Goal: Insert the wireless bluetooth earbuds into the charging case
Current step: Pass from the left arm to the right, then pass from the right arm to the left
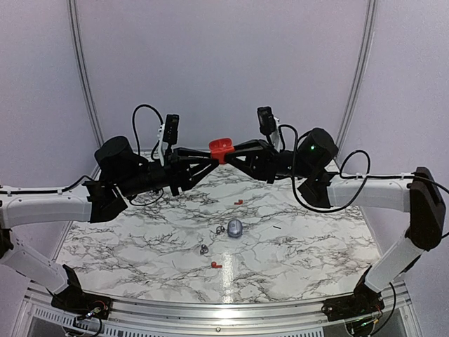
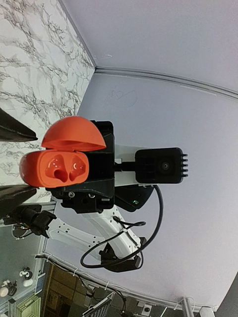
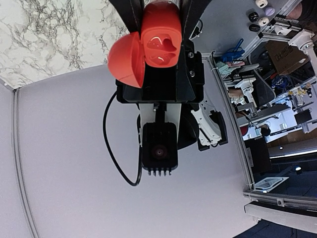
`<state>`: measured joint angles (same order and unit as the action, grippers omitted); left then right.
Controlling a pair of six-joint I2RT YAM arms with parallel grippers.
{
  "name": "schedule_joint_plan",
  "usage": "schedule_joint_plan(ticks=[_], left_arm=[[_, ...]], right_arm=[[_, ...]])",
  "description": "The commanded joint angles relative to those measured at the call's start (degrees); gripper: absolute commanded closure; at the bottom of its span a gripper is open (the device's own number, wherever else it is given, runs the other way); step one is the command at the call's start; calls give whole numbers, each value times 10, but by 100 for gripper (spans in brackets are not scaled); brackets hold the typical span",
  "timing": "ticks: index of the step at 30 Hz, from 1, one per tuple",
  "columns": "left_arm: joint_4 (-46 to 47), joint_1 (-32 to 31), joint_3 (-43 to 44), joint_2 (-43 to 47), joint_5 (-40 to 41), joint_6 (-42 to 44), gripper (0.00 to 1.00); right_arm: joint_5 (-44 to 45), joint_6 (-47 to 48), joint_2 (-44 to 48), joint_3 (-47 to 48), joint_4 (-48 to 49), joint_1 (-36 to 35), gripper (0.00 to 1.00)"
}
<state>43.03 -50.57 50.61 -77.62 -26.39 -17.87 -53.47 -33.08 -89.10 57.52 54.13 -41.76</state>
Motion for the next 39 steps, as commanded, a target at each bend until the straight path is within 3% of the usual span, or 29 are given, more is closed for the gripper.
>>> schedule_joint_plan(ticks=[1,15,24,32,39], left_arm=[[35,3,12,0,10,-8,67],[71,-10,19,-16,24,-2,62],[94,-12,17,-23,33,-9,72],[106,-11,14,-19,39,-13,74],[110,-12,10,-15,32,-16,68]], right_arm=[[18,-36,-15,8,83,-4,93],[45,-43,-34,14,107,-20,93],[47,-45,-37,16,112,-24,93],[43,-55,-42,15,125,-24,93],[39,-53,-39,10,124,-24,94]])
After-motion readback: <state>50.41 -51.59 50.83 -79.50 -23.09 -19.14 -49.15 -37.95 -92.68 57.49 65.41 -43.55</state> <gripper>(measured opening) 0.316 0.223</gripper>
